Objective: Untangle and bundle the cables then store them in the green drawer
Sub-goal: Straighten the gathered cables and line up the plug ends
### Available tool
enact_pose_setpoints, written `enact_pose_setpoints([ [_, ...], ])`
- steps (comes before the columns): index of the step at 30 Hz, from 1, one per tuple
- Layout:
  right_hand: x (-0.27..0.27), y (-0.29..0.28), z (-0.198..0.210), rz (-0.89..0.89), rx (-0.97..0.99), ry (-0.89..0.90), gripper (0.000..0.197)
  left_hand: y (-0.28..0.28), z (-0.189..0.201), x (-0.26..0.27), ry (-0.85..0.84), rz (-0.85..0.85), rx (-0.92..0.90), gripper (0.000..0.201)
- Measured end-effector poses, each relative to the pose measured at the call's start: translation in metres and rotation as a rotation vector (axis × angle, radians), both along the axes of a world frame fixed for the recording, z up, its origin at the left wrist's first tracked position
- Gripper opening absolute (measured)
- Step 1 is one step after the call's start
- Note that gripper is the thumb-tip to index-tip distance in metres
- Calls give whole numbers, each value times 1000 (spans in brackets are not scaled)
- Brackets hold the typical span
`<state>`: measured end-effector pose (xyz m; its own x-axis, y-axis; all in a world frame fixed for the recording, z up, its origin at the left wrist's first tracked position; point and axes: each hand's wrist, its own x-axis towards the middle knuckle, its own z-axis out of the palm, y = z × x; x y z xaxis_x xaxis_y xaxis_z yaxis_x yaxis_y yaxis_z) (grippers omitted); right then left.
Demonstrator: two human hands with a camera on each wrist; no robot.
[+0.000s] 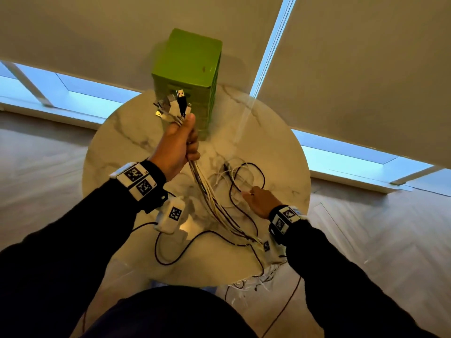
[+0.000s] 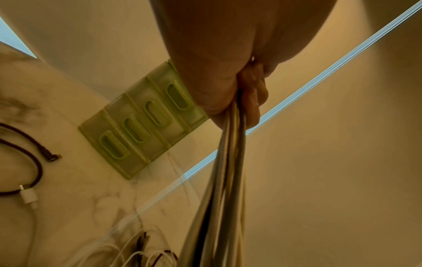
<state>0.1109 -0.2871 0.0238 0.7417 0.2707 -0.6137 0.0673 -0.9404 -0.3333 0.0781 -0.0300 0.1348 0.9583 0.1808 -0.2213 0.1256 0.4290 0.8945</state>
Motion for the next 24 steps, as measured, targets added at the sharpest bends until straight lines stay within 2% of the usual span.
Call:
enact_pose_setpoints([
  [3,24,-3,-11,151,-209,38,38,5,-11,-1,27,-15,8,38],
  [5,34,6,-7,221,-221,-10,39,7,-17,-1,44,-5,8,39],
  [8,46,28,2,202,-129,-163,33,5,-24,-1,74,7,26,40],
  [10,52,46,4,283,-124,-83,35,3,-28,1,83,-4,37,40],
  [12,51,56,-2,432,-308,21,48,2,-32,3,99,-8,36,39],
  [13,50,56,-7,470,-396,18,52,1,-34,4,102,-13,35,39],
  [14,50,54,-12,480,-452,3,51,0,-37,5,103,-17,35,39],
  [16,54,46,-22,473,-473,-12,36,0,-43,8,113,-25,39,39],
  [19,71,32,-21,358,-359,-30,26,1,-49,9,134,-35,50,38],
  [22,92,17,-14,167,-82,-102,25,-1,-58,10,163,-40,46,38],
  [24,98,10,-11,53,94,-232,22,-4,-62,11,182,-47,36,38],
])
